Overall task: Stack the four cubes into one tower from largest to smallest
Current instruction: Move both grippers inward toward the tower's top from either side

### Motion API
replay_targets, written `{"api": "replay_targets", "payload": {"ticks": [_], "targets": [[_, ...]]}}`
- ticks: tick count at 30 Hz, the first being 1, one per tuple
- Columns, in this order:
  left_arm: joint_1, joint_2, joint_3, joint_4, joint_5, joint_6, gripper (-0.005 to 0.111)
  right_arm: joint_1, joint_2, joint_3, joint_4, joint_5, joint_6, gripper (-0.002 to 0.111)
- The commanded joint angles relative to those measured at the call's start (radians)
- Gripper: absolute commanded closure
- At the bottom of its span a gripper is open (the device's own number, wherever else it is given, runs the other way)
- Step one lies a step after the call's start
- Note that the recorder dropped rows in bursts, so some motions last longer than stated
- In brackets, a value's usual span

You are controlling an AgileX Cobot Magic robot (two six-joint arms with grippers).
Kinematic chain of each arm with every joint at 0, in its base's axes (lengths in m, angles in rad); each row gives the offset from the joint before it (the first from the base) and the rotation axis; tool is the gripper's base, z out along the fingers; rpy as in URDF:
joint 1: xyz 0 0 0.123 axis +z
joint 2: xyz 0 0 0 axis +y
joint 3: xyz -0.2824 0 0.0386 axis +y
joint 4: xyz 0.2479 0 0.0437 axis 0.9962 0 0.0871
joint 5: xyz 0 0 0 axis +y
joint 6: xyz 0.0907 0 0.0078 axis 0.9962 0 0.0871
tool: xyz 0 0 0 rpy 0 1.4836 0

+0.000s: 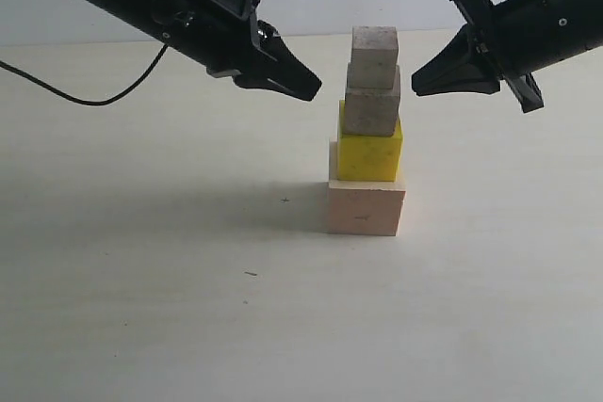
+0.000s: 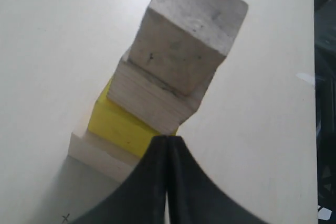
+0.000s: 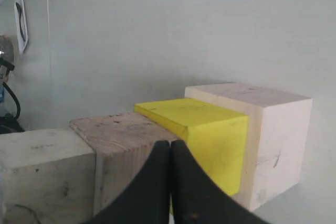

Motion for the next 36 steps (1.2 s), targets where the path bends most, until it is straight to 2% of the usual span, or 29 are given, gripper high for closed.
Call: {"api": "replay_targets", "payload": {"ticks": [1,9,36], "targets": [[0.002,0.014,0.003,-0.067,0.009,0.031,0.107,-0.004,0.001,0.004,0.018,0.015,-0.02,0.108],[0.002,0.065,0.003,-0.071,0.013,0.031,0.107,-0.004,0.005,0.004,0.018,0.02,-0.02,0.108],[0.0,0.066,0.003,-0.087,0.034,0.081,0.107,-0.003,0.047,0.004,0.093,0.055,-0.064,0.108]]}}
